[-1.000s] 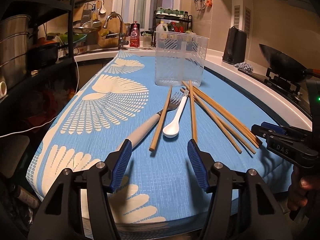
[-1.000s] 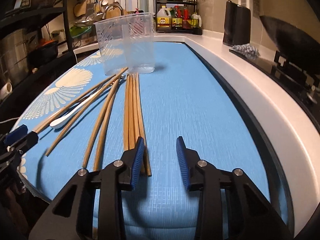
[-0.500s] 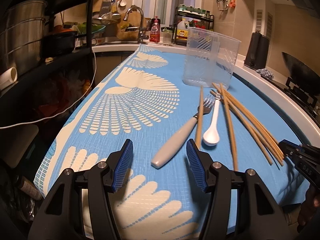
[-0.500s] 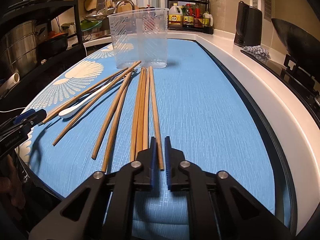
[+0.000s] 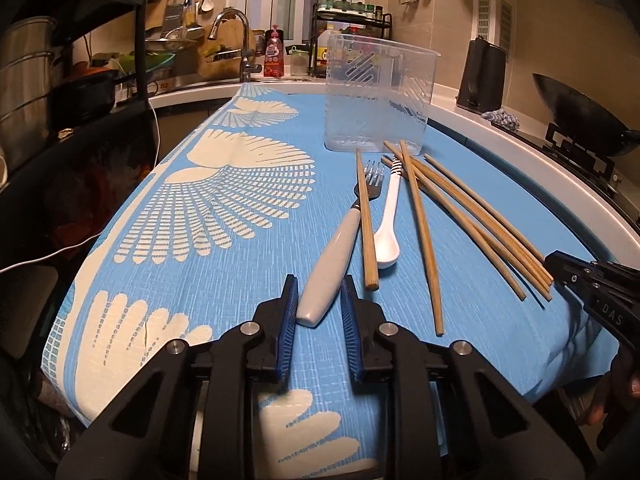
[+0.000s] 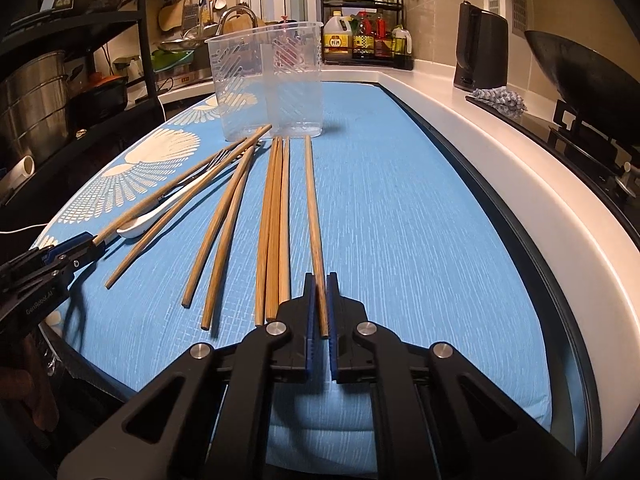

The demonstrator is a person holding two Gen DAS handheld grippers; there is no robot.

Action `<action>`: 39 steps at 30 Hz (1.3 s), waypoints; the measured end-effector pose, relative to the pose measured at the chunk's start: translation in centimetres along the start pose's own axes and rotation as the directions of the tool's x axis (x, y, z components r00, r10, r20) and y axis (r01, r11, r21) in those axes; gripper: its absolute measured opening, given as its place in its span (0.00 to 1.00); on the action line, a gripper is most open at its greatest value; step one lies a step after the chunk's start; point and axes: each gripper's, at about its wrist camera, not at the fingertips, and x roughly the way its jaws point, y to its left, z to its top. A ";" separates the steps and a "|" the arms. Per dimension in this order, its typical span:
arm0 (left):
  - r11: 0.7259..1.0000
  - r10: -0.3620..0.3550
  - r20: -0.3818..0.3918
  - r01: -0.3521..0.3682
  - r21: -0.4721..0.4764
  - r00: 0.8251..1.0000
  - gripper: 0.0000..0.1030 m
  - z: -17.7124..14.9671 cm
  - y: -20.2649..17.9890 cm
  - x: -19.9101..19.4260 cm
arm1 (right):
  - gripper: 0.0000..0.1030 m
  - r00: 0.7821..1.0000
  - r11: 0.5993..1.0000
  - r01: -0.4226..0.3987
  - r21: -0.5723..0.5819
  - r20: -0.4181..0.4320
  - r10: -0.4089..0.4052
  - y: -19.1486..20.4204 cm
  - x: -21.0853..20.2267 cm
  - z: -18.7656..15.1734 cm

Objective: Organize utensils
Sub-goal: 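Move left gripper to the grey-handled fork while right gripper moves to a wooden chopstick, then close left gripper on the fork and lift while right gripper grasps and lifts the chopstick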

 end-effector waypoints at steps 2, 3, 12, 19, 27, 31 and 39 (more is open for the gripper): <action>1.000 0.000 0.003 0.000 -0.002 1.000 0.22 0.1 -0.1 0.2 | 0.06 1.000 1.000 -0.007 0.000 0.006 0.007 0.0 0.0 0.0; 1.000 -0.002 0.004 0.002 -0.003 1.000 0.22 0.1 -0.2 0.2 | 0.06 1.000 1.000 -0.008 0.001 0.007 0.008 0.0 0.0 0.0; 1.000 0.003 0.045 -0.003 0.010 0.999 0.22 0.2 -1.1 1.2 | 0.07 1.000 1.000 -0.015 0.002 0.005 0.015 0.1 0.1 0.1; 0.999 0.033 0.048 -0.032 -0.017 0.998 0.19 -0.3 -0.7 0.3 | 0.05 1.000 0.998 0.028 0.052 0.010 -0.028 -0.9 -0.1 0.0; 0.999 0.044 0.055 -0.044 -0.002 0.998 0.19 -0.3 -1.1 0.5 | 0.09 1.000 0.999 0.020 0.033 0.013 -0.020 -0.7 0.1 0.0; 0.999 0.040 0.061 -0.040 -0.001 0.997 0.19 -0.5 -1.0 0.6 | 0.09 1.000 0.999 0.013 0.047 0.022 -0.014 -0.8 0.1 -0.2; 1.000 0.025 0.070 -0.024 -0.018 0.997 0.19 -0.5 -1.0 0.7 | 0.09 1.000 0.998 0.010 0.059 0.020 -0.011 -0.8 0.0 -0.2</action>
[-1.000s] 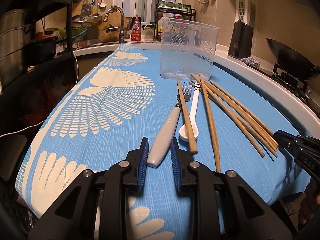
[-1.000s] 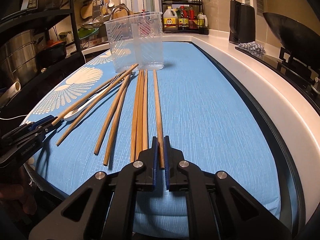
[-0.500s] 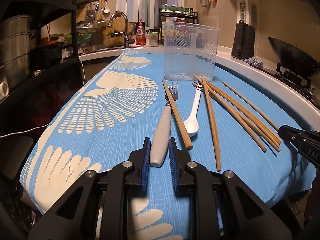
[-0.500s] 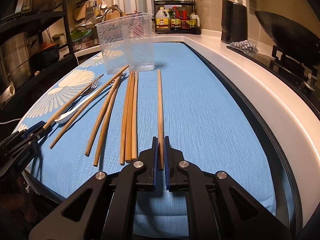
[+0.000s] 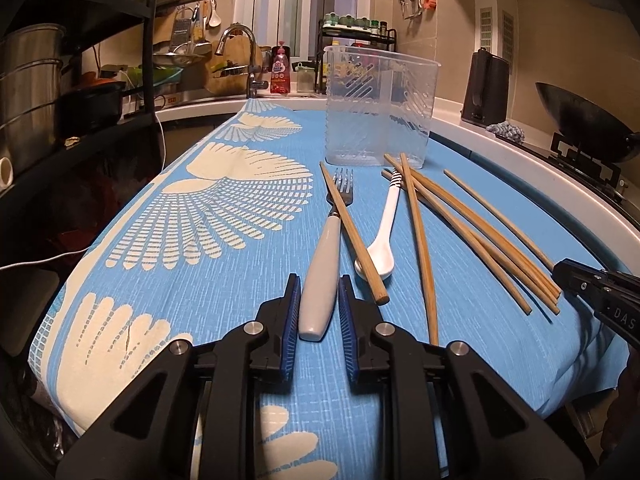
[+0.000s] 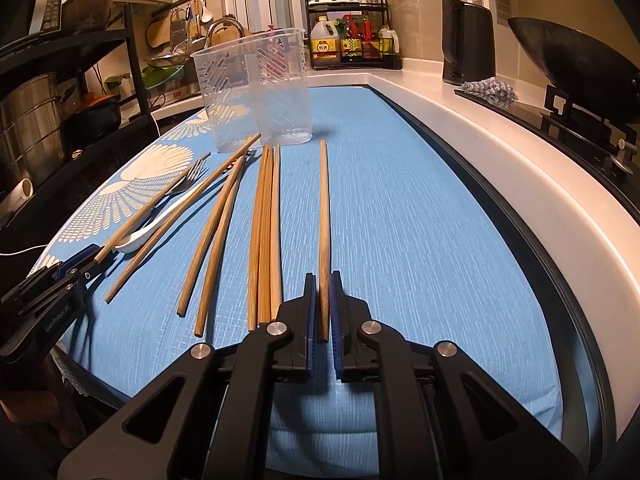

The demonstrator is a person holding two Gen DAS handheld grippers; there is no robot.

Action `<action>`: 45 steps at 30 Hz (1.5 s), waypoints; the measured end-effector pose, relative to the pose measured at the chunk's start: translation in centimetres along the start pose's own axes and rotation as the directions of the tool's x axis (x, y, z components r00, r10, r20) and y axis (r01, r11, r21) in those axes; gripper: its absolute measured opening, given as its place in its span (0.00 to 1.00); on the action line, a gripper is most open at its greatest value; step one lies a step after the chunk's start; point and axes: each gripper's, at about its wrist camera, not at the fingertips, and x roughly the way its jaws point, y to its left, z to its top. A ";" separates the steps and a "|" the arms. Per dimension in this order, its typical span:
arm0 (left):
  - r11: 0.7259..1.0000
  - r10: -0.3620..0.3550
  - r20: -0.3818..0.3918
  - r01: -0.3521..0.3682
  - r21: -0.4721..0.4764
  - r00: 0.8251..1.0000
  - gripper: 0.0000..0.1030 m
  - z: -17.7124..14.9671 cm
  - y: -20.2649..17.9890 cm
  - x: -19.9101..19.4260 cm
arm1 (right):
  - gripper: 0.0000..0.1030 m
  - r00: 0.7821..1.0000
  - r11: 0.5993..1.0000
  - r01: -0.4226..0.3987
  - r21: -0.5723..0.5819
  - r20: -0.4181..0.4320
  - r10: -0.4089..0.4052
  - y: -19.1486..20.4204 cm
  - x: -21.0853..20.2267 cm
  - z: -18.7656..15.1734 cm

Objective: Organize utensils
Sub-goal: 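Close left gripper on the fork and lift while right gripper grasps and lifts the chopstick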

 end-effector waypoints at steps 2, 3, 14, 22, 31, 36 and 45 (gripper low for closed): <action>1.000 -0.003 0.001 0.003 0.007 1.000 0.19 0.0 -0.1 0.1 | 0.06 1.000 1.000 -0.001 -0.003 0.003 0.001 0.0 0.0 -0.1; 1.000 -0.005 -0.001 0.005 0.014 1.000 0.19 0.1 -0.3 0.2 | 0.06 1.000 1.000 -0.003 -0.003 0.003 0.003 0.0 0.1 0.0; 0.999 -0.024 -0.015 0.025 0.042 1.000 0.17 2.4 -0.6 -1.7 | 0.05 1.000 1.000 -0.013 -0.010 -0.006 0.012 0.4 -2.7 2.5; 1.000 -0.024 -0.002 0.024 0.015 1.000 0.17 4.8 -0.4 -3.6 | 0.05 0.998 0.999 -0.024 -0.035 0.058 0.026 1.2 -5.9 5.2; 0.999 -0.028 -0.028 0.028 -0.020 0.999 0.17 9.1 0.4 -3.8 | 0.05 0.990 0.999 -0.035 -0.038 0.137 0.040 1.4 -8.2 9.8; 0.999 -0.023 -0.057 0.020 -0.047 0.998 0.17 12.5 0.8 -3.6 | 0.05 0.987 0.999 -0.049 -0.016 0.155 0.051 1.3 -8.3 12.7; 0.996 -0.090 -0.070 0.088 -0.031 0.994 0.17 16.7 2.0 -1.8 | 0.05 0.985 0.999 -0.038 -0.018 0.167 0.041 2.0 -8.1 16.2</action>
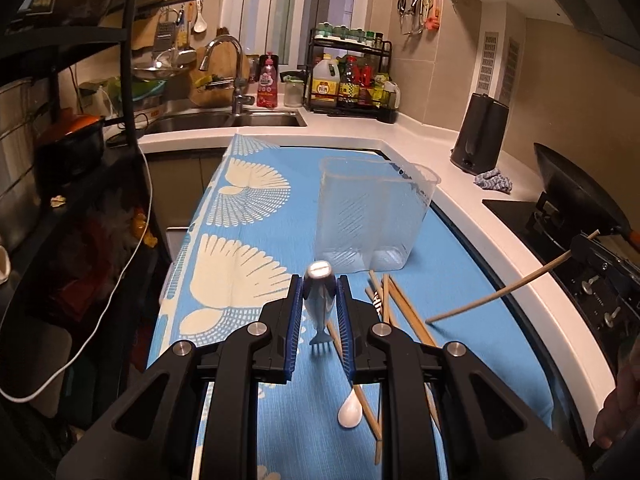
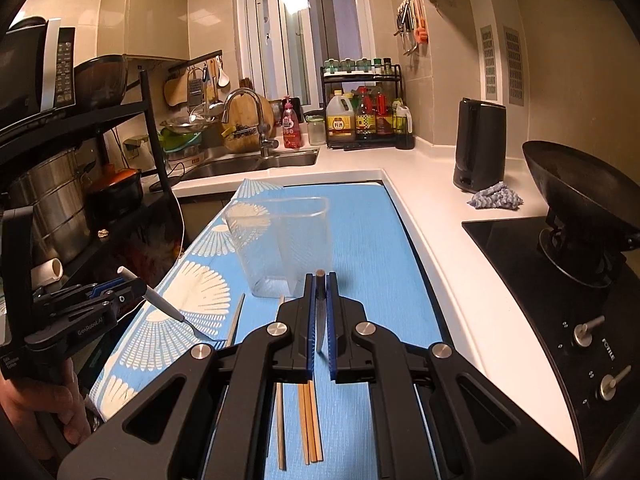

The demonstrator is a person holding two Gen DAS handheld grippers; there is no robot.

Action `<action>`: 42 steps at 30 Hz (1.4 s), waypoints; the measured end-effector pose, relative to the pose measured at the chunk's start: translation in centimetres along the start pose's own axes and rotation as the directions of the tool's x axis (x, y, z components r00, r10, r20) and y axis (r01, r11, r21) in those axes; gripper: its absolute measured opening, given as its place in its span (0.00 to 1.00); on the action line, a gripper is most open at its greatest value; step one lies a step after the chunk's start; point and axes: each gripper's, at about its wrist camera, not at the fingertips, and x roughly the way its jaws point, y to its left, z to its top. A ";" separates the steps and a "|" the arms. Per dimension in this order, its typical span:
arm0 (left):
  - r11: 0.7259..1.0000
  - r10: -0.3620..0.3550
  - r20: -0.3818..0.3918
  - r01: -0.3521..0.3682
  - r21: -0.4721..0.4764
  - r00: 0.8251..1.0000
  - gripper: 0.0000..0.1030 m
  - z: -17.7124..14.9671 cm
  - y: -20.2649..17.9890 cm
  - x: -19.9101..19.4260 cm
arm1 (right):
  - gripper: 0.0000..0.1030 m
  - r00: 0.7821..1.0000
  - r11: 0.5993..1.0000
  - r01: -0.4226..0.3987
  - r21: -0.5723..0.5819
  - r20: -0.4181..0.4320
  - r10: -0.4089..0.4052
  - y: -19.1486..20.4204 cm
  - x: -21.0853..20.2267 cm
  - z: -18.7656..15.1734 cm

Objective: Organize utensils
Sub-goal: 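Close left gripper on the fork and lift while right gripper grasps and lifts the chopstick, then carry the fork into the clear container and open left gripper while right gripper drops its chopstick in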

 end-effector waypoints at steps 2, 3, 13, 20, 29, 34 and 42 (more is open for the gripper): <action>1.000 -0.018 0.003 0.018 0.006 1.000 0.17 0.9 0.4 0.1 | 0.05 1.000 1.000 0.004 0.001 -0.008 -0.004 0.2 0.3 0.7; 1.000 -0.027 0.000 0.027 0.005 1.000 0.17 1.2 0.6 0.3 | 0.05 1.000 1.000 0.010 -0.001 -0.013 -0.010 0.2 0.4 1.1; 0.996 -0.088 -0.058 0.086 -0.027 0.994 0.17 2.6 1.1 2.8 | 0.05 0.998 0.998 0.054 -0.026 -0.030 -0.055 1.2 0.9 3.5; 0.996 -0.083 -0.069 0.082 -0.024 0.994 0.17 3.4 1.2 3.0 | 0.05 0.998 0.998 0.060 -0.026 -0.036 -0.061 1.3 0.6 5.6; 0.995 -0.096 -0.034 0.097 0.025 0.995 0.17 9.1 0.8 0.8 | 0.05 1.000 0.999 0.005 -0.042 0.004 -0.005 1.8 -0.7 12.0; 0.990 -0.141 0.002 0.141 0.029 0.990 0.17 13.9 0.3 -0.8 | 0.05 0.996 0.998 -0.054 -0.041 0.068 0.057 1.9 -1.0 17.3; 0.990 -0.139 0.075 0.136 0.043 0.987 0.17 19.2 -1.9 0.3 | 0.05 0.987 0.993 -0.113 -0.045 0.106 0.117 2.7 1.8 20.9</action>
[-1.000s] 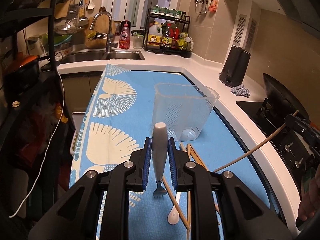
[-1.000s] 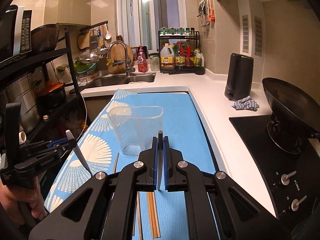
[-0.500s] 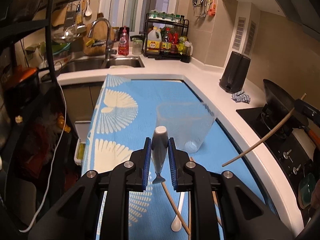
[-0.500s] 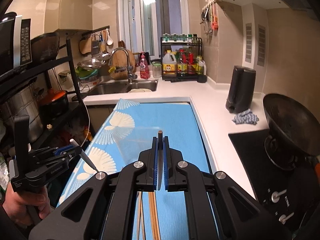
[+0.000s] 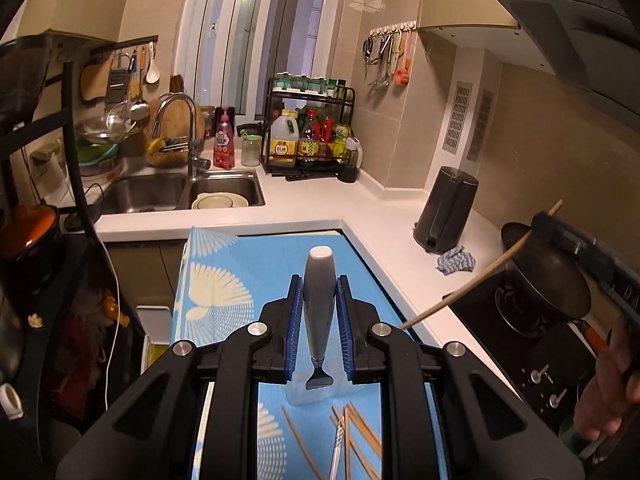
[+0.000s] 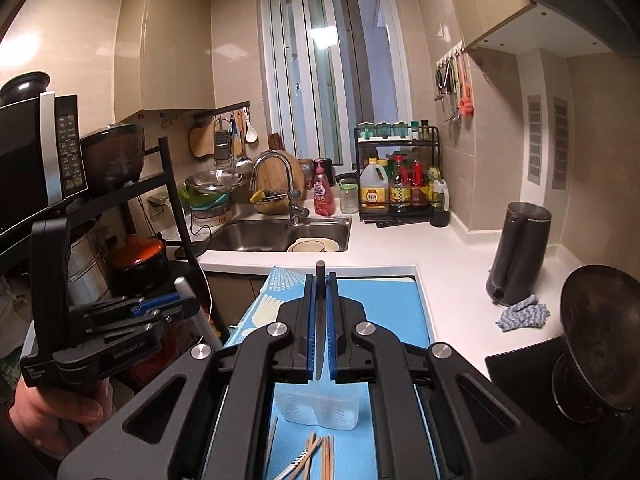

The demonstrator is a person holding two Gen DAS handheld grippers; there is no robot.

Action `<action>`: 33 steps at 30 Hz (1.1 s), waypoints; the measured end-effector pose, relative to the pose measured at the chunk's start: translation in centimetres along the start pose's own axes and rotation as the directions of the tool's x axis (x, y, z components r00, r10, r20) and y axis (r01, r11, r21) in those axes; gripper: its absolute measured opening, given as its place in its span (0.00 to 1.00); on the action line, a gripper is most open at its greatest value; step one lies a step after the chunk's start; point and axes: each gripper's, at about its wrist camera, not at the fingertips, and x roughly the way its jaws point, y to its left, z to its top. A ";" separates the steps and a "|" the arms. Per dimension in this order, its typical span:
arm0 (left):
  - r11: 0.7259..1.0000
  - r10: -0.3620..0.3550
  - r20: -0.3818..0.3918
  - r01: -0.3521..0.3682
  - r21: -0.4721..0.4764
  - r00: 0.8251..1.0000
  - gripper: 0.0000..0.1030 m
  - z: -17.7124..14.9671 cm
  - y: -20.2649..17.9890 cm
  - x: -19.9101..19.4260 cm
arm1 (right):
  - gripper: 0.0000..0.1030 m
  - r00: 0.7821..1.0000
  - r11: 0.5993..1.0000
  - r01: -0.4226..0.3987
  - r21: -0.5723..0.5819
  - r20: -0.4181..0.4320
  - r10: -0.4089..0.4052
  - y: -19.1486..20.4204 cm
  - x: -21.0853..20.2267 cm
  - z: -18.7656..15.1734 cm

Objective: Organize utensils
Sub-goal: 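Carry the fork into the clear container and open left gripper while right gripper drops its chopstick in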

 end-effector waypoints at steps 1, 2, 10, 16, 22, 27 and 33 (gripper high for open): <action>1.000 0.002 -0.001 -0.002 -0.001 1.000 0.17 0.2 -0.1 0.7 | 0.05 1.000 1.000 0.004 0.001 -0.004 -0.004 -0.1 0.6 -0.2; 1.000 0.006 -0.005 -0.006 -0.001 1.000 0.17 0.2 -0.1 1.7 | 0.05 1.000 1.000 0.016 -0.001 -0.010 -0.016 -0.2 1.3 -0.5; 1.000 0.013 -0.082 -0.012 0.006 0.997 0.17 -3.0 0.6 9.1 | 0.05 0.996 0.999 0.040 0.026 -0.079 -0.038 -1.7 7.0 -4.7; 1.000 0.021 -0.114 -0.022 -0.002 0.993 0.17 -7.1 1.9 11.8 | 0.05 0.991 0.999 0.047 0.021 -0.128 -0.044 -1.7 9.9 -9.2; 1.000 0.025 -0.131 -0.026 -0.002 0.991 0.18 -9.3 2.4 12.9 | 0.09 0.980 0.998 0.050 0.025 -0.192 -0.044 -1.8 11.5 -12.8; 0.999 0.036 -0.108 -0.035 0.010 0.993 0.50 -9.3 2.2 12.0 | 0.35 0.973 0.998 0.059 0.030 -0.223 -0.051 -1.8 11.4 -14.0; 0.999 0.047 -0.046 -0.047 -0.007 0.998 0.58 -8.4 1.7 9.0 | 0.38 0.976 0.998 0.069 0.014 -0.208 -0.064 -1.4 9.7 -13.7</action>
